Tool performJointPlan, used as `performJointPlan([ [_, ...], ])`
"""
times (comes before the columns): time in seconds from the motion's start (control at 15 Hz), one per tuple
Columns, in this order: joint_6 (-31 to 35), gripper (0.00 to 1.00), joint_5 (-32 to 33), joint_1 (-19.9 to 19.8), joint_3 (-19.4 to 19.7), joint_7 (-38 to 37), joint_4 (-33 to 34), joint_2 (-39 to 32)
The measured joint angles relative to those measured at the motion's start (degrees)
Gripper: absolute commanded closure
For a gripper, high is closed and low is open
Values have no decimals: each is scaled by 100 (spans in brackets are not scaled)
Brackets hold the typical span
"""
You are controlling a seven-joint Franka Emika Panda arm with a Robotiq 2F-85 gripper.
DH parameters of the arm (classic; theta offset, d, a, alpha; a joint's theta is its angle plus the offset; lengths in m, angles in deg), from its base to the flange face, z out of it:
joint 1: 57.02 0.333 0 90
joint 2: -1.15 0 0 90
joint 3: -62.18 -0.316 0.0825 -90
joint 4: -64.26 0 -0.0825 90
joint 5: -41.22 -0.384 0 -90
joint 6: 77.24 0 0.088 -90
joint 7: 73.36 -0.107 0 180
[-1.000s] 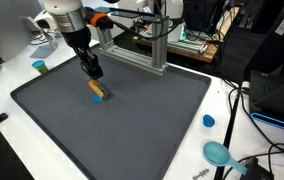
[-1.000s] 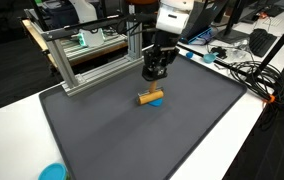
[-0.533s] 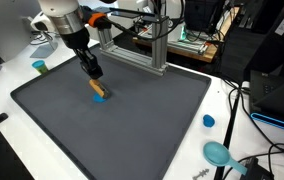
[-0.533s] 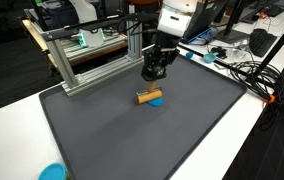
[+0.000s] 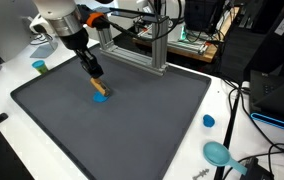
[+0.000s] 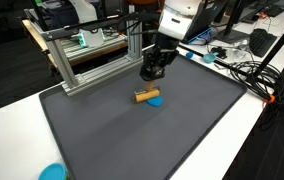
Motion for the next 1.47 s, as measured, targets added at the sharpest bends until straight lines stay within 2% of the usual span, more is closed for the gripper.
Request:
performJointPlan([
  [0.4, -238, 78, 0, -38, -2, 296, 87, -46],
  [0.8, -123, 78, -153, -225, -124, 1042, -33, 42],
  [1.2, 1220, 78, -474, -557, -413, 2449, -1374, 1151],
  [1.47, 847, 78, -473, -592, -519, 3647, -1941, 1837],
])
